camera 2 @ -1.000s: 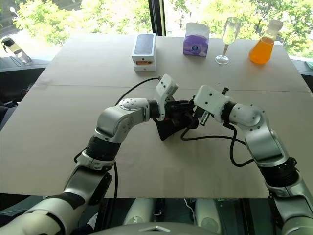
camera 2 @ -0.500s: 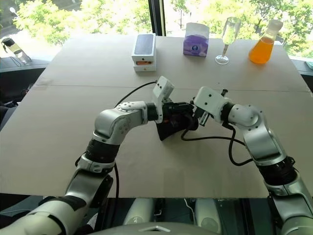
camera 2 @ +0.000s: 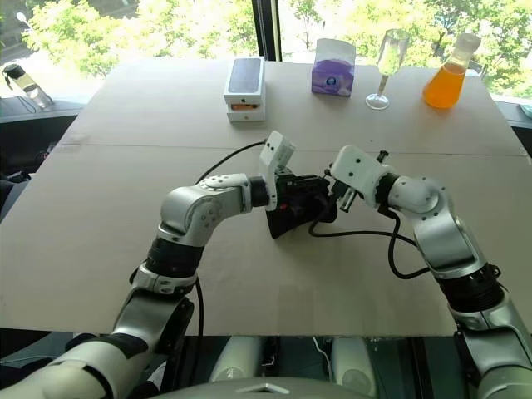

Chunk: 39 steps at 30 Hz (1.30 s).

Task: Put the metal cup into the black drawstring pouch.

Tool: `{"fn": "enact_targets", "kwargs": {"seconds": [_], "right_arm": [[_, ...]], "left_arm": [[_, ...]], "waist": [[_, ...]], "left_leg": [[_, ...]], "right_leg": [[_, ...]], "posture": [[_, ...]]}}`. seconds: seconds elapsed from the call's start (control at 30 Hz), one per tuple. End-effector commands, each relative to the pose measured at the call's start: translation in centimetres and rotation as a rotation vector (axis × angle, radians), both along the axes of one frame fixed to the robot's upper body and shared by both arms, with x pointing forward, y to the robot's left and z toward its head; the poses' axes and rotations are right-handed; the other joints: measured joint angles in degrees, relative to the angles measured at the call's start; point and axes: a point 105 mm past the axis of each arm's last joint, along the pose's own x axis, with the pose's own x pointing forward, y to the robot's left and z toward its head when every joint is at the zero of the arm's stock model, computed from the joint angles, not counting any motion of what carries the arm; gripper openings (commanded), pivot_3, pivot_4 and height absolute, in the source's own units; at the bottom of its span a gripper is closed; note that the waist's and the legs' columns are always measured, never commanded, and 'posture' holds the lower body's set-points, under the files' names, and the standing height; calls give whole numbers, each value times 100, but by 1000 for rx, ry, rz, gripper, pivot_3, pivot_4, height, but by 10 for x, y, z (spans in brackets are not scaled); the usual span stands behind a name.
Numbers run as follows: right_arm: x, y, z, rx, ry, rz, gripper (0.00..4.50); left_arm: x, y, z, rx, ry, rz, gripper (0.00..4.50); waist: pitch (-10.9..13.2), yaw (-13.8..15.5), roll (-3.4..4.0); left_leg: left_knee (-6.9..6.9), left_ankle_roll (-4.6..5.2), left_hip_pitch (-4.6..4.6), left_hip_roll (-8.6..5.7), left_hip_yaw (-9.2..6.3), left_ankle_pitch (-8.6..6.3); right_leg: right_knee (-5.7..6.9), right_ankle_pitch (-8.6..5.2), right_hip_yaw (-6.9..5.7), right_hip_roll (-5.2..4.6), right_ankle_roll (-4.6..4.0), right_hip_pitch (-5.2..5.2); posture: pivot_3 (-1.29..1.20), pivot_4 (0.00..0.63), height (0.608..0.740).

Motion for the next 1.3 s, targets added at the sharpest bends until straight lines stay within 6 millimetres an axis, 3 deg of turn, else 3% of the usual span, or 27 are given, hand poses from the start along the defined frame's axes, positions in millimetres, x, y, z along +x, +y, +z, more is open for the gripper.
{"fn": "enact_targets", "kwargs": {"seconds": [0.03,0.27,0.4,0.43,0.47,0.7,1.3], "right_arm": [[25,-57,37,6,-163,-288,0],[24,-52,36,22,-158,-276,0],[21,-43,35,35,-149,-234,0],[20,-40,36,49,-143,-223,0],[18,-37,36,64,-134,-214,0],[15,-31,33,92,-96,-190,0],[10,-21,37,101,-97,-153,0]], "left_arm": [[-7,6,-14,21,67,-15,2],[-6,8,-15,23,68,-13,2],[-4,7,-11,53,-14,-12,1533],[-3,7,-8,78,-84,-13,1608],[-3,7,-5,106,-163,-16,2335],[3,-1,9,229,-551,-25,2335],[19,-45,27,202,-631,21,2335]], "waist": [[0,0,0],[0,0,0],[-1,5,2],[-2,1,2],[-2,1,2],[-2,9,2],[-2,9,2]], "left_leg": [[0,0,0,0,0,0],[0,0,0,0,0,0],[0,0,2,-1,5,0],[0,0,1,0,5,0],[0,0,3,0,2,0],[0,0,2,-1,7,0],[1,7,-1,-3,6,-4]], "right_leg": [[0,0,0,0,0,0],[0,0,0,0,0,0],[2,0,4,-3,0,0],[2,0,3,-4,0,0],[1,0,1,-1,0,1],[1,1,4,-1,-1,0],[-1,0,2,1,0,0]], "posture": [[0,150,737],[0,150,737],[0,150,737],[0,150,737],[0,150,737],[0,150,737],[0,150,737]]}}
